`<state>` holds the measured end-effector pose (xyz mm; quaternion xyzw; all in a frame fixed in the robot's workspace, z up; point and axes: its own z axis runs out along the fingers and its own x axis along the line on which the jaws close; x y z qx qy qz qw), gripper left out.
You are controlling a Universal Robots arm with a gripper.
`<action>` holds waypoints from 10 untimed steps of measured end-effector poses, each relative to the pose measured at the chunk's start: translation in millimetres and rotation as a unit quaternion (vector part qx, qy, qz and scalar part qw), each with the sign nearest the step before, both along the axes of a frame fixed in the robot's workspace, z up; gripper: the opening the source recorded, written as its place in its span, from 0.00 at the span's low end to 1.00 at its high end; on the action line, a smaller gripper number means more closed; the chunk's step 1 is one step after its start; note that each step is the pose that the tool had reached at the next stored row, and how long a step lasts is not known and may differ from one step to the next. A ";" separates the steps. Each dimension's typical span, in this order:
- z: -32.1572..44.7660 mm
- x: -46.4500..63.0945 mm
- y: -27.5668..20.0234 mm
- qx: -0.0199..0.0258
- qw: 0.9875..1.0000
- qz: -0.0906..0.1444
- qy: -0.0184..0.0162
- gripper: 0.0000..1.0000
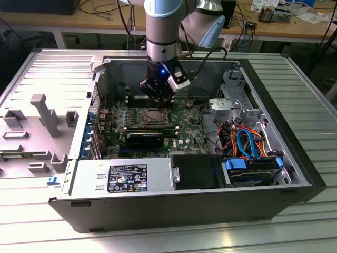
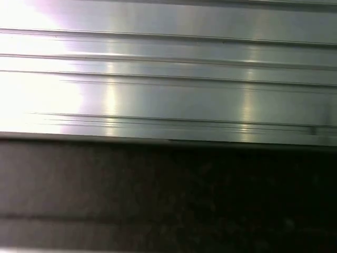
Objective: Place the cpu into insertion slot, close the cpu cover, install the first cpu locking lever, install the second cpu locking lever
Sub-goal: 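Install the first cpu locking lever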
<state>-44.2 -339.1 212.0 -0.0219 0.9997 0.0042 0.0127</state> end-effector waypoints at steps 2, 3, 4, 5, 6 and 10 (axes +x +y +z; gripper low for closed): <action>2.0 0.0 -0.3 0.000 1.000 0.000 0.000 0.11; 2.1 0.0 -0.6 -0.001 1.000 0.000 0.000 0.11; 2.2 0.1 -1.2 -0.001 1.000 0.000 0.000 0.11; 2.2 0.1 -2.0 -0.002 1.000 0.000 0.000 0.11; 2.2 0.1 -2.5 -0.002 1.000 0.000 0.000 0.11; 2.2 0.0 -3.5 -0.003 1.000 0.000 0.000 0.11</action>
